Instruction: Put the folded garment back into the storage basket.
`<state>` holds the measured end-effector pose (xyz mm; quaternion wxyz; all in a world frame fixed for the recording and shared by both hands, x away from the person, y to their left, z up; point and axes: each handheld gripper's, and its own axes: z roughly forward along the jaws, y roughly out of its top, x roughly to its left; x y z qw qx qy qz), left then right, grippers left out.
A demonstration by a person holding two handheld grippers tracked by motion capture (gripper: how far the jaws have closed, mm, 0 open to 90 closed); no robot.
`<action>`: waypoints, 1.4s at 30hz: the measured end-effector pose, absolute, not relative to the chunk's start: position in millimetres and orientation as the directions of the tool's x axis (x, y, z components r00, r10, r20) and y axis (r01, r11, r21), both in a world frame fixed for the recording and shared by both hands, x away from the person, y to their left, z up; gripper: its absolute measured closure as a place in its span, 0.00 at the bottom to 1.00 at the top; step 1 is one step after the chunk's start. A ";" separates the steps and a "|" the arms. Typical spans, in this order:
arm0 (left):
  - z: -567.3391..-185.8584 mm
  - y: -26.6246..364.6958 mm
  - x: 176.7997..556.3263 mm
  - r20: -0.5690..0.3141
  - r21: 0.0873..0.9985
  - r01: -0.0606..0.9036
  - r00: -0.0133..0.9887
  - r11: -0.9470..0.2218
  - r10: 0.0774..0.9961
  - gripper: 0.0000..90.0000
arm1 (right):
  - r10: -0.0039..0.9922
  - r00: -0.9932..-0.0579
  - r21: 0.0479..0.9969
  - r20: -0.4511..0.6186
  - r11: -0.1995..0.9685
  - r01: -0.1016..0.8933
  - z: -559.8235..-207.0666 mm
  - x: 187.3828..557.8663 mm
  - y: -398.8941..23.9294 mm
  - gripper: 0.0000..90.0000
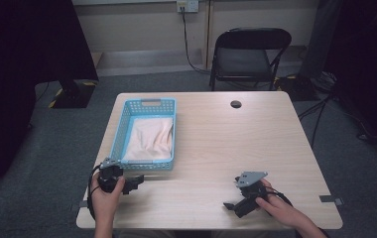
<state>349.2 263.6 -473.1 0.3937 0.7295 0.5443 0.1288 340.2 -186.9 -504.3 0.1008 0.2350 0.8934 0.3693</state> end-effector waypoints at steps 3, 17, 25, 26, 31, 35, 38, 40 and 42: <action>-474.5 263.9 349.6 -0.246 0.712 0.696 0.372 -0.094 0.895 0.07 | 0.494 -0.870 0.708 -0.007 0.617 0.345 -504.4 340.3 -186.9 0.00; -479.1 266.7 350.8 -0.249 0.705 0.704 0.359 -0.086 0.900 0.07 | 0.494 -0.870 0.708 -0.007 0.617 0.345 -504.4 340.3 -186.9 0.00; -482.9 268.9 352.3 -0.246 0.696 0.713 0.349 -0.086 0.904 0.07 | 0.494 -0.870 0.708 -0.007 0.617 0.344 -504.4 340.3 -186.9 0.00; -483.2 269.3 352.4 -0.244 0.696 0.713 0.347 -0.086 0.905 0.07 | 0.494 -0.870 0.708 -0.008 0.617 0.344 -504.4 340.3 -186.9 0.00; -484.8 270.6 352.9 -0.247 0.692 0.717 0.345 -0.084 0.906 0.07 | 0.494 -0.870 0.708 -0.008 0.617 0.344 -504.4 340.3 -186.9 0.00; -486.7 270.9 353.5 -0.248 0.688 0.721 0.344 -0.085 0.906 0.07 | 0.494 -0.870 0.708 -0.007 0.617 0.344 -504.4 340.3 -186.9 0.00; -487.8 271.8 353.7 -0.244 0.689 0.720 0.340 -0.084 0.908 0.07 | 0.494 -0.870 0.707 -0.007 0.617 0.345 -504.4 340.3 -186.9 0.00; -488.8 272.7 353.8 -0.246 0.687 0.722 0.336 -0.080 0.909 0.07 | 0.494 -0.870 0.708 -0.008 0.617 0.344 -504.4 340.3 -186.9 0.00; -489.2 273.3 353.8 -0.243 0.685 0.723 0.335 -0.084 0.910 0.07 | 0.494 -0.869 0.707 -0.006 0.617 0.346 -504.3 340.2 -186.9 0.00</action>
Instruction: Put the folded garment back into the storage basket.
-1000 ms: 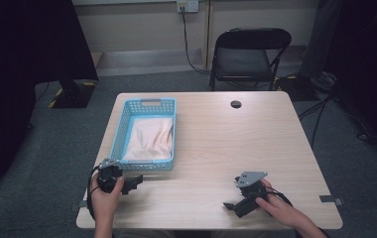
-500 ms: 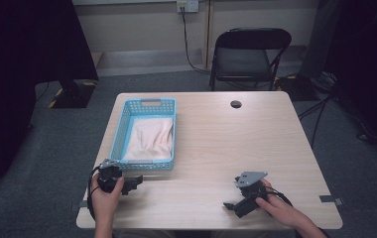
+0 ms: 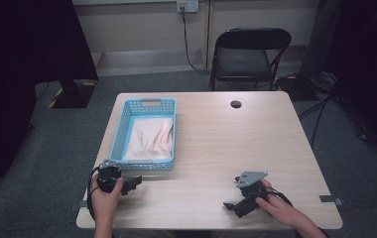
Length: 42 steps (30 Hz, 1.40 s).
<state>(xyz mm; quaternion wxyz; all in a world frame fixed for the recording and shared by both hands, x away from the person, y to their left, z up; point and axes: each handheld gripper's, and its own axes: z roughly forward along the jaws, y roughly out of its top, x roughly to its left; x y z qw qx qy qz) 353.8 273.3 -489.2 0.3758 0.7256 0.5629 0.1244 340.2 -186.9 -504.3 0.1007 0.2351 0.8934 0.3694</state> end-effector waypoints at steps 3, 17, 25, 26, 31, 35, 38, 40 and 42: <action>-490.6 273.5 354.1 -0.244 0.684 0.725 0.335 -0.083 0.910 0.07 | 0.494 -0.870 0.708 -0.007 0.617 0.344 -504.4 340.3 -186.9 0.00; -493.8 272.7 355.0 -0.222 0.683 0.724 0.338 -0.102 0.914 0.07 | 0.494 -0.869 0.707 -0.007 0.617 0.345 -504.3 340.2 -186.9 0.00; -494.2 269.2 354.3 -0.192 0.682 0.720 0.348 -0.130 0.918 0.06 | 0.494 -0.870 0.708 -0.007 0.617 0.345 -504.4 340.3 -186.9 0.00; -494.3 269.1 354.2 -0.189 0.682 0.719 0.350 -0.134 0.918 0.06 | 0.494 -0.870 0.708 -0.007 0.617 0.344 -504.4 340.3 -186.9 0.00; -494.8 268.1 353.6 -0.177 0.685 0.715 0.353 -0.143 0.919 0.05 | 0.494 -0.869 0.707 -0.007 0.617 0.345 -504.3 340.2 -186.9 0.00; -495.2 266.4 353.3 -0.166 0.684 0.714 0.353 -0.150 0.921 0.05 | 0.494 -0.870 0.708 -0.007 0.617 0.345 -504.4 340.3 -186.9 0.00; -495.5 265.5 353.0 -0.160 0.685 0.712 0.356 -0.157 0.921 0.04 | 0.494 -0.870 0.708 -0.007 0.617 0.344 -504.4 340.3 -186.9 0.00; -495.6 264.8 352.8 -0.152 0.685 0.711 0.355 -0.161 0.922 0.04 | 0.494 -0.870 0.708 -0.007 0.617 0.344 -504.4 340.3 -186.9 0.00; -495.6 264.5 352.8 -0.145 0.684 0.709 0.361 -0.170 0.921 0.04 | 0.494 -0.870 0.708 -0.007 0.617 0.344 -504.4 340.3 -186.9 0.00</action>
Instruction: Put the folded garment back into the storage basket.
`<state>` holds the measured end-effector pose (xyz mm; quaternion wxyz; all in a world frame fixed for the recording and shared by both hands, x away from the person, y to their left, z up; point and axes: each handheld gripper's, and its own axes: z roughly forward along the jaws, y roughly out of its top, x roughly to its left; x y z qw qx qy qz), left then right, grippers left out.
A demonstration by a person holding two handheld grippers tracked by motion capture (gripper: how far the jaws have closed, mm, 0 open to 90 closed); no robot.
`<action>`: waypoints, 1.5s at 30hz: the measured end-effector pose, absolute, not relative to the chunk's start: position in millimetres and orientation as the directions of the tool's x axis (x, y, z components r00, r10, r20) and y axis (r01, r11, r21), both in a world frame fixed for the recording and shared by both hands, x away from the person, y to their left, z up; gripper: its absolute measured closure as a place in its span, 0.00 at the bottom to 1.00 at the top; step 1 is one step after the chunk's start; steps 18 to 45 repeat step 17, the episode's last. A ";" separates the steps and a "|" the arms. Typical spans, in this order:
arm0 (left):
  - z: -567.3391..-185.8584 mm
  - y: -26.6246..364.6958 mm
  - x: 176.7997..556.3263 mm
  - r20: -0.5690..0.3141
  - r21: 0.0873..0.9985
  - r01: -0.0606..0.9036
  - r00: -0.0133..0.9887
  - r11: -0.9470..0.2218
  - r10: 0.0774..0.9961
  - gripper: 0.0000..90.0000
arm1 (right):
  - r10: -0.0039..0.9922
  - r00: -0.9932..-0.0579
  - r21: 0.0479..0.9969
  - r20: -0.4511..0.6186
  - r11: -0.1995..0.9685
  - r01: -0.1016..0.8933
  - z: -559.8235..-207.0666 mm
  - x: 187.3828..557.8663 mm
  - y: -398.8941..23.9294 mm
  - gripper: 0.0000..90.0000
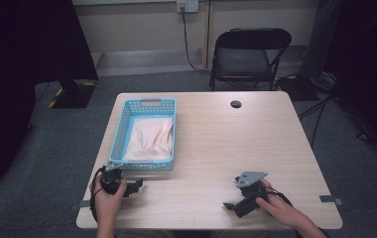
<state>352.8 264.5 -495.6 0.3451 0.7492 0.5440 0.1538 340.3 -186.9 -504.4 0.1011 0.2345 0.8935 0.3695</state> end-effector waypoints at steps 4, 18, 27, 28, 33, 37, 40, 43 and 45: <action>-495.9 263.9 352.4 -0.134 0.683 0.708 0.363 -0.179 0.922 0.04 | 0.494 -0.870 0.707 -0.007 0.617 0.345 -504.4 340.3 -186.9 0.00; -496.6 260.5 351.8 -0.081 0.670 0.706 0.377 -0.229 0.923 0.02 | 0.494 -0.870 0.708 -0.007 0.617 0.344 -504.4 340.3 -186.9 0.00; -496.6 260.5 351.8 -0.081 0.670 0.706 0.377 -0.229 0.923 0.02 | 0.494 -0.870 0.708 -0.007 0.617 0.344 -504.4 340.3 -186.9 0.00; -496.6 260.5 351.8 -0.081 0.670 0.706 0.377 -0.229 0.923 0.02 | 0.494 -0.870 0.708 -0.007 0.617 0.344 -504.4 340.3 -186.9 0.00; -496.6 260.5 351.8 -0.081 0.670 0.706 0.377 -0.229 0.923 0.02 | 0.494 -0.870 0.708 -0.007 0.617 0.344 -504.4 340.3 -186.9 0.00; -496.6 260.5 351.8 -0.081 0.670 0.706 0.377 -0.229 0.923 0.02 | 0.494 -0.870 0.708 -0.007 0.617 0.344 -504.4 340.3 -186.9 0.00; -496.6 260.5 351.8 -0.081 0.670 0.706 0.377 -0.229 0.923 0.02 | 0.494 -0.870 0.708 -0.007 0.617 0.344 -504.4 340.3 -186.9 0.00; -496.6 260.5 351.8 -0.081 0.670 0.706 0.377 -0.229 0.923 0.02 | 0.494 -0.870 0.708 -0.007 0.617 0.344 -504.4 340.3 -186.9 0.00; -496.6 260.5 351.8 -0.081 0.670 0.706 0.377 -0.229 0.923 0.02 | 0.494 -0.870 0.708 -0.007 0.617 0.344 -504.4 340.3 -186.9 0.00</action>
